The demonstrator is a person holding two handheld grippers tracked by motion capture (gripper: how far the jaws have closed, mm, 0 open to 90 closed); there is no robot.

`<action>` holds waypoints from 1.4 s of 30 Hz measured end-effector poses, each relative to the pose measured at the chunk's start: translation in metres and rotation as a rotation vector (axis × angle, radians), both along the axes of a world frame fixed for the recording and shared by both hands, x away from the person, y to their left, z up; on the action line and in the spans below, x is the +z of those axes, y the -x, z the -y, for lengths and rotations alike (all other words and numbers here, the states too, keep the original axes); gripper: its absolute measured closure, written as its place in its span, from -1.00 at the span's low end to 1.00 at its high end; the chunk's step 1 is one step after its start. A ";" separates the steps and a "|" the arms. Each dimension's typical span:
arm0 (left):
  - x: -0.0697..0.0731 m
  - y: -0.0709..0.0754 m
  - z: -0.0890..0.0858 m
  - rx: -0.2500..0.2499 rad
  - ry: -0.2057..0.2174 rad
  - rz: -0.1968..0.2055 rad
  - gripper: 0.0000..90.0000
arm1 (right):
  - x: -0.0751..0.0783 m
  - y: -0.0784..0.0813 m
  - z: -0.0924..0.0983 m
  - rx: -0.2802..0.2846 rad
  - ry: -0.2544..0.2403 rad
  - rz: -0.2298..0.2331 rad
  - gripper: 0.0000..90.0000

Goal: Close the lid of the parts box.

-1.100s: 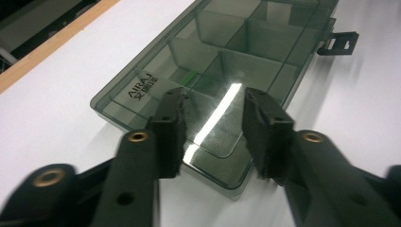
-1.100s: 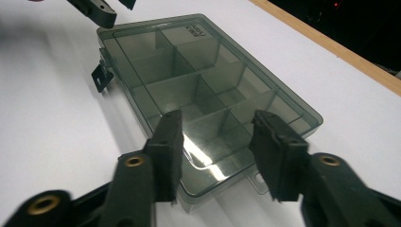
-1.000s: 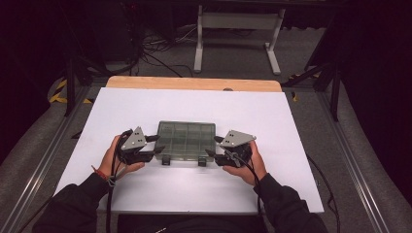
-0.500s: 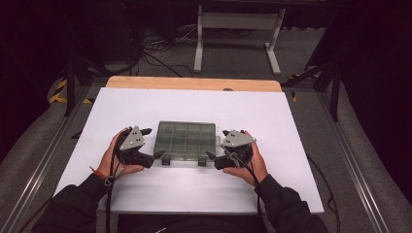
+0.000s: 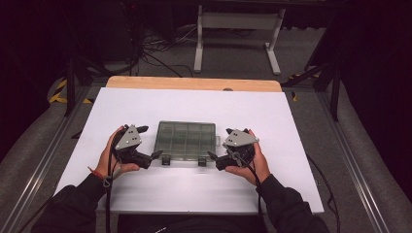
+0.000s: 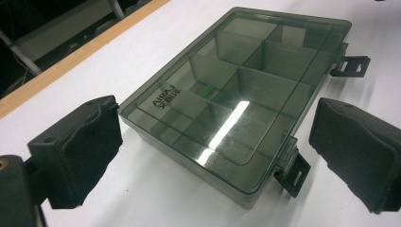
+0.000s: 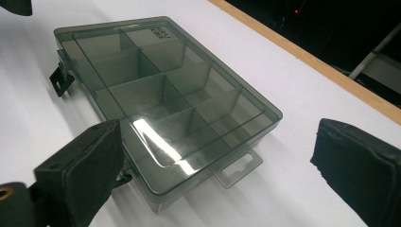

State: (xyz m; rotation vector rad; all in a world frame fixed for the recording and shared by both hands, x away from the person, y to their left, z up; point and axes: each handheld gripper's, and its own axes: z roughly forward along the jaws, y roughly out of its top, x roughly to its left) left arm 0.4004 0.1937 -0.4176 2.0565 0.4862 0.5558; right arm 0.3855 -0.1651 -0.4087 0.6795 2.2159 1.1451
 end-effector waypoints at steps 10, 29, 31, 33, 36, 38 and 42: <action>0.004 0.004 -0.004 0.007 -0.006 0.023 -0.91 | -0.001 0.002 0.008 -0.041 0.014 0.015 -0.86; 0.008 0.018 -0.016 0.010 0.016 0.044 -0.87 | 0.005 0.018 0.019 -0.043 0.008 0.066 -0.85; 0.008 0.020 -0.018 0.015 0.026 0.044 -0.87 | 0.005 0.020 0.021 -0.047 0.007 0.065 -0.84; 0.008 0.023 -0.020 0.017 0.035 0.044 -0.88 | 0.004 0.021 0.023 -0.050 0.008 0.067 -0.84; 0.009 0.028 -0.022 0.018 0.039 0.055 -0.87 | 0.004 0.023 0.025 -0.050 0.012 0.067 -0.84; 0.009 0.031 -0.024 0.020 0.044 0.052 -0.87 | 0.004 0.025 0.027 -0.053 0.016 0.069 -0.85; 0.008 0.035 -0.028 0.020 0.040 0.050 -0.88 | 0.003 0.028 0.033 -0.060 0.018 0.070 -0.85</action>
